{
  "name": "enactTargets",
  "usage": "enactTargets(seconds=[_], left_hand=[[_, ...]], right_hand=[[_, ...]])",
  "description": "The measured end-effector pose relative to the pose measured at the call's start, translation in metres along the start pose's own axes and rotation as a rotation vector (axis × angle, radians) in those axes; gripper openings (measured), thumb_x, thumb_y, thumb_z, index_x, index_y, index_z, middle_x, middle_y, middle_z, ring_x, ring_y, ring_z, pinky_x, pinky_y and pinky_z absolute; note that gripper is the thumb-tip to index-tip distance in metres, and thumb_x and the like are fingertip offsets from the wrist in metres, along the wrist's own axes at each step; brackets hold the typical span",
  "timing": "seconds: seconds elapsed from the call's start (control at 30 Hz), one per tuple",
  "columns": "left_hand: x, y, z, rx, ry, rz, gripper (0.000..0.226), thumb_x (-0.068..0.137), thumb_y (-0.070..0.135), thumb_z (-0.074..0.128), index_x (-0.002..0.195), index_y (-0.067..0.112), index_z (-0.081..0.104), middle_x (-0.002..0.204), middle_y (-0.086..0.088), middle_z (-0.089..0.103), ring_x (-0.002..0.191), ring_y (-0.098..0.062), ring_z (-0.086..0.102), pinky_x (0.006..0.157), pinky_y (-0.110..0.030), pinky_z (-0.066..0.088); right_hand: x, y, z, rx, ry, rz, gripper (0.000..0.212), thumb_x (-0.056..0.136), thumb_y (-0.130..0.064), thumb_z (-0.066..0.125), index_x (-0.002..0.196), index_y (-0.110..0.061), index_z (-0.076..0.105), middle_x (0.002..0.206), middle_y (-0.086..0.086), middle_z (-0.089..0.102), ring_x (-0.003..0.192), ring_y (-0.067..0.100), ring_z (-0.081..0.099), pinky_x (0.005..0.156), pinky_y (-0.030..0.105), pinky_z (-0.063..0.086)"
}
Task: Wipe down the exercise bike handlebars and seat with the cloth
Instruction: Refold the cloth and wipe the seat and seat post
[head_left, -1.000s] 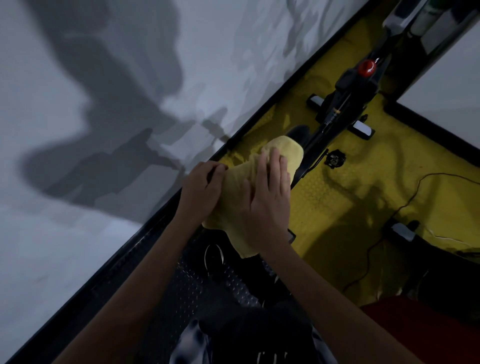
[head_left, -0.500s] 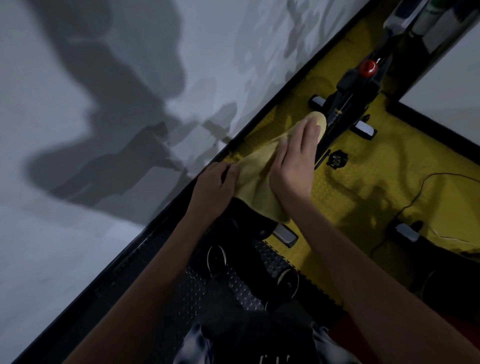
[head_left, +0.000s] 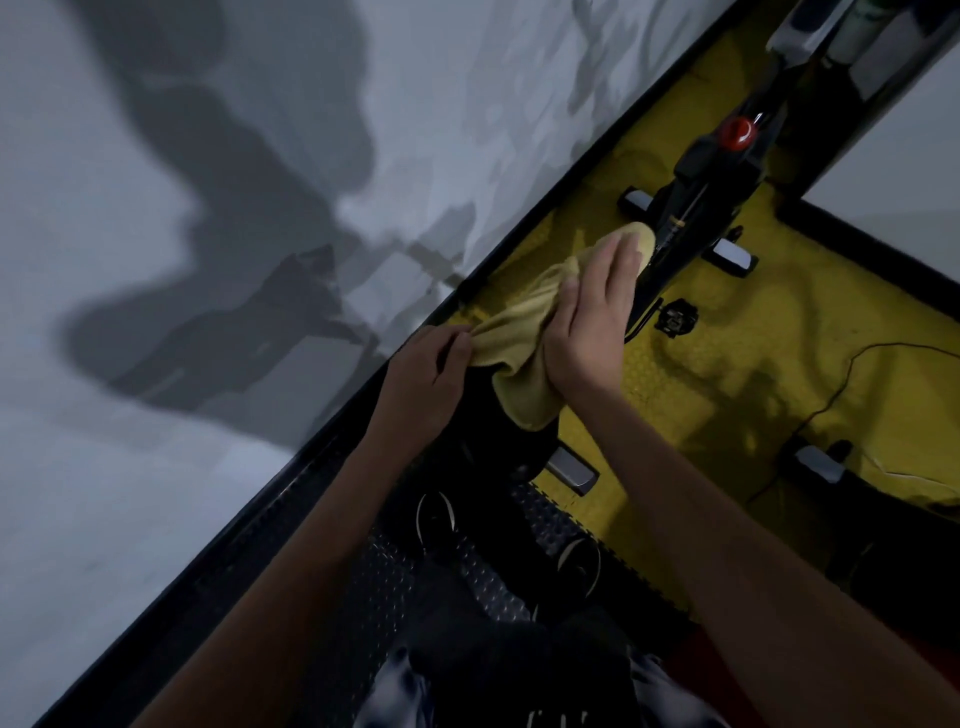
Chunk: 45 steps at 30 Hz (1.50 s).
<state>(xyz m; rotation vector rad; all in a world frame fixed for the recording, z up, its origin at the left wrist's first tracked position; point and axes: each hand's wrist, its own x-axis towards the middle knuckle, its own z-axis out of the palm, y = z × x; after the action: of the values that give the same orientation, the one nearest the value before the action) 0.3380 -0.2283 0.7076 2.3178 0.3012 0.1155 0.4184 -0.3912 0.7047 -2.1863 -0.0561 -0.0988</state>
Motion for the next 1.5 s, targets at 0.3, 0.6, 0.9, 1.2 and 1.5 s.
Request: enactTargets(seconds=[0.3,0.6,0.9,1.2,1.5], left_hand=[[-0.005,-0.005,0.001,0.023,-0.006,-0.031,0.03,0.107,0.026,0.043,0.117,0.016,0.069,0.104,0.008,0.062,0.087,-0.001,0.053,0.075,0.003,0.034],[0.003,-0.006,0.007,0.003,-0.005,-0.063,0.039,0.104,0.041,0.038,0.11,0.018,0.069,0.099,0.011,0.059,0.082,0.003,0.049,0.071,0.001,0.036],[0.012,-0.001,0.013,0.011,-0.035,-0.045,0.045,0.102,0.044,0.033,0.104,0.017,0.069,0.096,0.002,0.067,0.082,-0.011,0.059,0.072,-0.026,0.042],[0.022,0.0,0.012,-0.015,-0.016,-0.064,0.032,0.101,0.046,0.046,0.077,0.028,0.057,0.067,0.012,0.06,0.068,0.001,0.059,0.054,-0.008,0.039],[0.023,-0.001,0.013,0.021,0.094,-0.024,0.025,0.096,0.041,0.057,0.094,0.02,0.07,0.081,0.013,0.065,0.075,0.013,0.055,0.065,-0.001,0.037]], right_hand=[[-0.095,-0.014,0.021,0.097,-0.012,0.006,0.059,0.11,-0.024,0.035,0.159,-0.003,0.012,0.168,0.015,-0.009,0.156,0.025,0.001,0.123,0.034,0.024],[-0.045,-0.01,0.007,0.242,-0.026,0.146,0.063,0.11,-0.031,0.027,0.16,-0.011,-0.006,0.168,0.005,-0.014,0.15,-0.004,-0.009,0.106,-0.006,0.002],[-0.046,-0.017,0.013,0.176,0.029,0.116,0.063,0.11,-0.027,0.034,0.16,-0.005,0.002,0.168,0.013,-0.011,0.154,0.019,-0.002,0.112,0.001,0.006],[-0.113,-0.009,0.009,0.217,-0.146,0.111,0.064,0.11,-0.033,0.03,0.161,-0.015,-0.005,0.169,-0.001,-0.009,0.154,0.007,-0.004,0.12,0.013,0.011],[-0.018,-0.025,0.011,0.305,0.105,0.365,0.08,0.106,-0.043,0.041,0.16,-0.005,-0.005,0.167,0.012,0.009,0.15,0.018,0.022,0.109,0.013,0.025]])
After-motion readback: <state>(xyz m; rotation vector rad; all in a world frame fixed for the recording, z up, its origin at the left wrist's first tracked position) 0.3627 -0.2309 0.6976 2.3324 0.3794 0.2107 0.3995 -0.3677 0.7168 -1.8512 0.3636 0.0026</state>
